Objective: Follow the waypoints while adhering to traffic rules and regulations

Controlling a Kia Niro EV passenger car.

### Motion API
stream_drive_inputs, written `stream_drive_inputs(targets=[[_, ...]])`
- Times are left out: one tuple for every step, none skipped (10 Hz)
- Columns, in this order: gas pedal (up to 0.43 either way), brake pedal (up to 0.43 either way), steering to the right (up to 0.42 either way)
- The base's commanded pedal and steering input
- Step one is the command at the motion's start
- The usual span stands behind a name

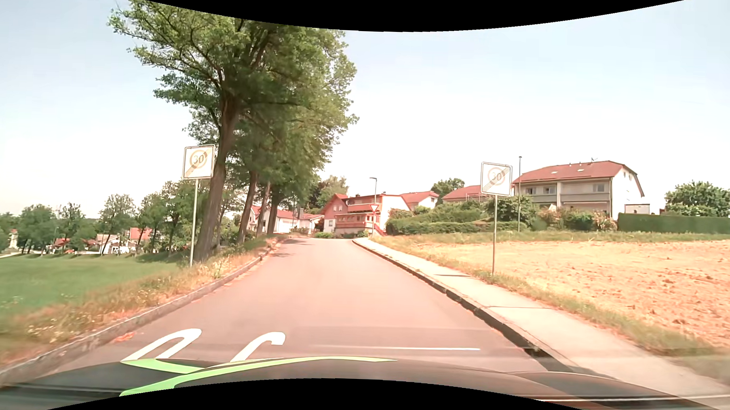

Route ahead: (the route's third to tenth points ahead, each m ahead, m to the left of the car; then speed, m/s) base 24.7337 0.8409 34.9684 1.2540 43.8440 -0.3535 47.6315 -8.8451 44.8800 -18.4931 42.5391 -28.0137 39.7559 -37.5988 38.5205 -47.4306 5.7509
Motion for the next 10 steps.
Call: stream_drive_inputs(targets=[[0.37,0.0,-0.009],[0.37,0.0,-0.011],[0.37,0.0,-0.016],[0.37,0.0,-0.023],[0.37,0.0,-0.03],[0.37,0.0,-0.038],[0.37,0.0,-0.045],[0.37,0.0,-0.052],[0.358,0.0,-0.055],[0.35,0.0,-0.056]])
